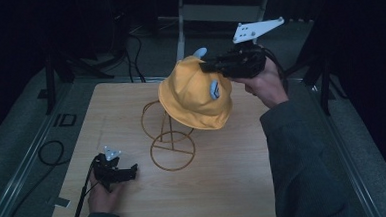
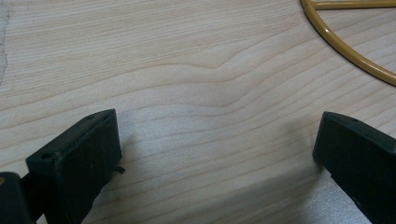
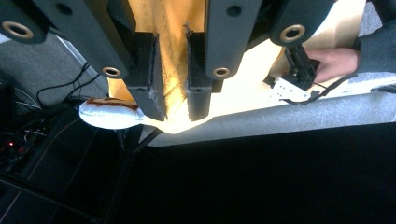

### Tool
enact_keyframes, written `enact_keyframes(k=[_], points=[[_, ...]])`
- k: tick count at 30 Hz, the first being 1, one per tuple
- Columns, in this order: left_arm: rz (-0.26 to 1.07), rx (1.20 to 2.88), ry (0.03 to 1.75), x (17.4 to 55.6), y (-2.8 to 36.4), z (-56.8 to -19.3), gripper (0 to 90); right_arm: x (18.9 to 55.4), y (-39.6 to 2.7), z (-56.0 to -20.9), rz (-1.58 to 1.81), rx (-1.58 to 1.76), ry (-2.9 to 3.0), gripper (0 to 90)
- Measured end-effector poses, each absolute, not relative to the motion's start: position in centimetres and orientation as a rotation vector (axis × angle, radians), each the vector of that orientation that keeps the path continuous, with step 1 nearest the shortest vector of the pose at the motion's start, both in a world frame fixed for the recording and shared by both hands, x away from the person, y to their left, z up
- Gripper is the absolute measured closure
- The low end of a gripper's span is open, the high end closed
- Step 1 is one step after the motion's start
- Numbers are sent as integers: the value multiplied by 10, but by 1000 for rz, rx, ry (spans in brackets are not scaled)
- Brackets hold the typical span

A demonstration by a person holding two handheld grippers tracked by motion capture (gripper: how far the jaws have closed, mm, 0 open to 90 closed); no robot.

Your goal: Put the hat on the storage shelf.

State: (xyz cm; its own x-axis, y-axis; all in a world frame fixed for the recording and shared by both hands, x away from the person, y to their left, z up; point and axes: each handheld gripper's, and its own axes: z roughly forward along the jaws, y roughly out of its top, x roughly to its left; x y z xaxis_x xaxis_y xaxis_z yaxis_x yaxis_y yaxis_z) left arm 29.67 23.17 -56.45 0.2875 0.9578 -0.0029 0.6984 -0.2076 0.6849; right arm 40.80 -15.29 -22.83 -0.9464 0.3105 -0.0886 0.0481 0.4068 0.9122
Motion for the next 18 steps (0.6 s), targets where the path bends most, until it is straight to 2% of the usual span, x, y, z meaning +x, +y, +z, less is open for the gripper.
enact_keyframes(k=[18], points=[[581, 1983, 1475, 297, 232, -565, 8, 411, -131, -235, 1588, 299, 2439, 781]])
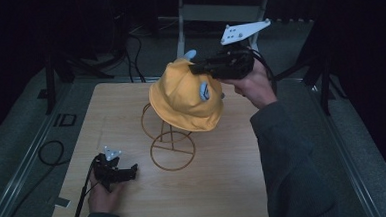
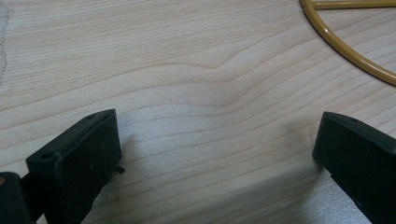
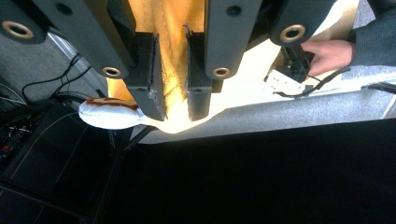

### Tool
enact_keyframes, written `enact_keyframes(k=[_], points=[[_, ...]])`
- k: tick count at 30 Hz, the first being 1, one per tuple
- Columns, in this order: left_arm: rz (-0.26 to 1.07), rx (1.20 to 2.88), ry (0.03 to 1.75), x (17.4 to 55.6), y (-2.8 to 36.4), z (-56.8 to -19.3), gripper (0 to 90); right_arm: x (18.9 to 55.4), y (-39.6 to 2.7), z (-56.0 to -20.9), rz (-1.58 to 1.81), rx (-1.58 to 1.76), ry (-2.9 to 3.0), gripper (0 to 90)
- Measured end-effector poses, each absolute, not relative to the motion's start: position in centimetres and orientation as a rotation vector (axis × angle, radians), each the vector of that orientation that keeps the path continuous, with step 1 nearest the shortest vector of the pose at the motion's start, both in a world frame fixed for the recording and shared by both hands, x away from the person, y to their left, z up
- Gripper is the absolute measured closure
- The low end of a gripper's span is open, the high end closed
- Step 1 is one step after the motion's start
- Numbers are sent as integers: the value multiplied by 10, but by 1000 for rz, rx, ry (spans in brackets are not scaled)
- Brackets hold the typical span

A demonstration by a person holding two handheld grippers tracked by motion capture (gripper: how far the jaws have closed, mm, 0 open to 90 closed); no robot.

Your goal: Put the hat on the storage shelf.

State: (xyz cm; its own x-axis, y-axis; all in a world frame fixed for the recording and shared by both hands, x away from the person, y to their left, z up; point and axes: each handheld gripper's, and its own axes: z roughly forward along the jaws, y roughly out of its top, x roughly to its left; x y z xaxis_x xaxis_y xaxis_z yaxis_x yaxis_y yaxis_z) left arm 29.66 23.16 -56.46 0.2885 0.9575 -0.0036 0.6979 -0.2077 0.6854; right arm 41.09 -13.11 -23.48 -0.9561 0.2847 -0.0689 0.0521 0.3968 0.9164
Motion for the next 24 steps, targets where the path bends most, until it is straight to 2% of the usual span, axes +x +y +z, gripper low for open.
enact_keyframes(k=[24], points=[[578, 1988, 1466, 297, 231, -565, 8, 410, -94, -247, 1538, 247, 2527, 781]])
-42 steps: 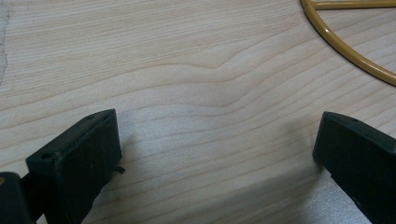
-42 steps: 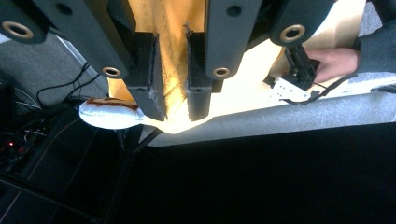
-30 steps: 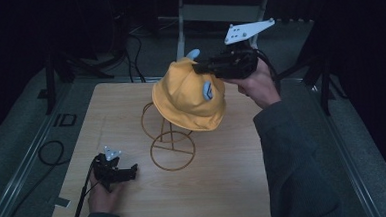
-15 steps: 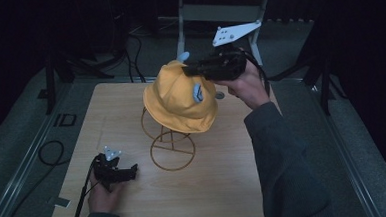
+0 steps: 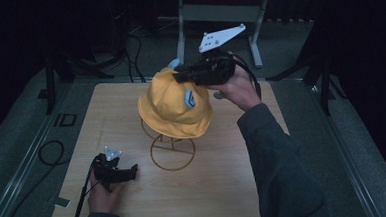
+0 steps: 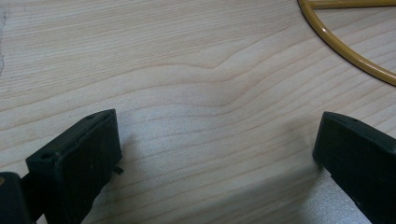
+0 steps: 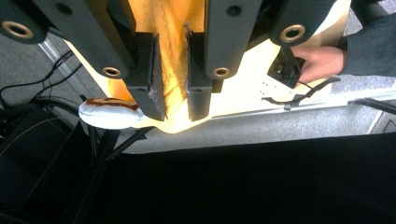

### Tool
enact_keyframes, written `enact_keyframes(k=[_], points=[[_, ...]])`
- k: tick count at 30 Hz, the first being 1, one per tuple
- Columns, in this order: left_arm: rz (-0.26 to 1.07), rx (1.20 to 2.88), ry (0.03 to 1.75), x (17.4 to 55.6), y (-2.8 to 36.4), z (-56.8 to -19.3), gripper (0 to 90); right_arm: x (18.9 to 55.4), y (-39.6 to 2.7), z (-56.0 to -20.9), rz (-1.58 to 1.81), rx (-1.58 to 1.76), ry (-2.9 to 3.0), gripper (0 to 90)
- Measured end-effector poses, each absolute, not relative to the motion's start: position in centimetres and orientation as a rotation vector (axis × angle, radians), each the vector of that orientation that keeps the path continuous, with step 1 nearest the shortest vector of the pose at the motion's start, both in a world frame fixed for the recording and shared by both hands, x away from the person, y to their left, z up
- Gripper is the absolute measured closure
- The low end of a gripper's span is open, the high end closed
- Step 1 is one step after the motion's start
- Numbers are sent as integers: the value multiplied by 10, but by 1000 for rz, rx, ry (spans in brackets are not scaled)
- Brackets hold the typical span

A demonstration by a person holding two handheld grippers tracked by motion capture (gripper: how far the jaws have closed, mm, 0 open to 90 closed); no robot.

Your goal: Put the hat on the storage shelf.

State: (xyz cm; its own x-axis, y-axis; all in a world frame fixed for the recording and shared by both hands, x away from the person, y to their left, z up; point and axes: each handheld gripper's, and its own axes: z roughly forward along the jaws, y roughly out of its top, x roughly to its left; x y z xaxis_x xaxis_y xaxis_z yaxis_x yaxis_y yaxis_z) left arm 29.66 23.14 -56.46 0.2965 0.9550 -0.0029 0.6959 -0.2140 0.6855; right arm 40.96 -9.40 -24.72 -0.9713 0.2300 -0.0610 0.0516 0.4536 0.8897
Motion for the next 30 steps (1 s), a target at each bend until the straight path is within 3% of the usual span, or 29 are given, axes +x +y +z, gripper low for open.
enact_keyframes(k=[30], points=[[577, 1983, 1466, 297, 231, -565, 8, 417, -57, -278, 1423, 268, 2637, 779]])
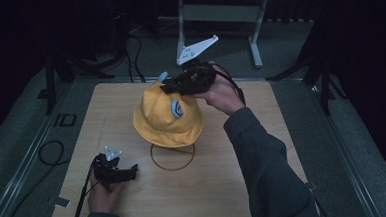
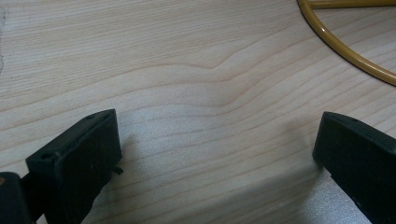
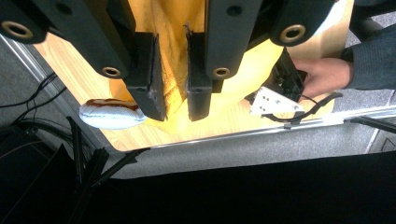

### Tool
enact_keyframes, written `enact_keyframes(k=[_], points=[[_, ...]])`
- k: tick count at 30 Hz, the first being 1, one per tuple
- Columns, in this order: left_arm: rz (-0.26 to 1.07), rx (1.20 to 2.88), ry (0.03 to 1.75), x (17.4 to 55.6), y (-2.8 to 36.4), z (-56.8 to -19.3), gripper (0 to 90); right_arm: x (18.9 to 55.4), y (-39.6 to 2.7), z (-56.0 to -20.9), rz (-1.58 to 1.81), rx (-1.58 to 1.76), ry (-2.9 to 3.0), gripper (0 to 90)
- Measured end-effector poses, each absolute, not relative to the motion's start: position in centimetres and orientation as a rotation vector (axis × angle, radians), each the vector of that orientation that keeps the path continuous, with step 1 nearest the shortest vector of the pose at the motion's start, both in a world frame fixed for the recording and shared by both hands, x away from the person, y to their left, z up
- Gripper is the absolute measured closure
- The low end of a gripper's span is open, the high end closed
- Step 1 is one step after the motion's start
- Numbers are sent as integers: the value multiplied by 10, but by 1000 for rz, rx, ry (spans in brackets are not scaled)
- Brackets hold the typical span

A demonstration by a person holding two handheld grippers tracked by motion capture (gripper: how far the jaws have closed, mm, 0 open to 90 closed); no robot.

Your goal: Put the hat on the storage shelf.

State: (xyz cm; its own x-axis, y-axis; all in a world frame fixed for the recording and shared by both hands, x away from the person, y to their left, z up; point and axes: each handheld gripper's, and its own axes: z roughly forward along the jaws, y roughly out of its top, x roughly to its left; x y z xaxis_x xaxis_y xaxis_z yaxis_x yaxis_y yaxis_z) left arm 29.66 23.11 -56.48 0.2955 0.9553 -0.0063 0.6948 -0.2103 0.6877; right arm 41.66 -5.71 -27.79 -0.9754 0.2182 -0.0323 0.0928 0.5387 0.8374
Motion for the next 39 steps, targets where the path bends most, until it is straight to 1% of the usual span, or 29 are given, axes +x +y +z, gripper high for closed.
enact_keyframes(k=[17, 21, 23, 27, 28, 29, 32, 39], points=[[574, 1990, 1465, 296, 231, -564, 8, 422, -55, -294, 1378, 306, 2665, 770], [574, 1989, 1465, 296, 231, -564, 8, 421, -53, -294, 1345, 294, 2678, 751], [574, 1989, 1464, 296, 231, -564, 8, 422, -54, -295, 1333, 305, 2685, 718], [573, 1991, 1463, 296, 231, -564, 8, 423, -57, -294, 1350, 335, 2671, 604], [573, 1991, 1463, 296, 231, -564, 8, 423, -57, -294, 1350, 335, 2671, 604], [574, 1992, 1462, 297, 231, -564, 8, 423, -58, -295, 1345, 339, 2672, 548], [573, 1990, 1463, 296, 231, -564, 8, 423, -58, -296, 1344, 348, 2679, 479], [574, 1992, 1462, 297, 231, -564, 8, 423, -61, -294, 1373, 380, 2644, 279]])
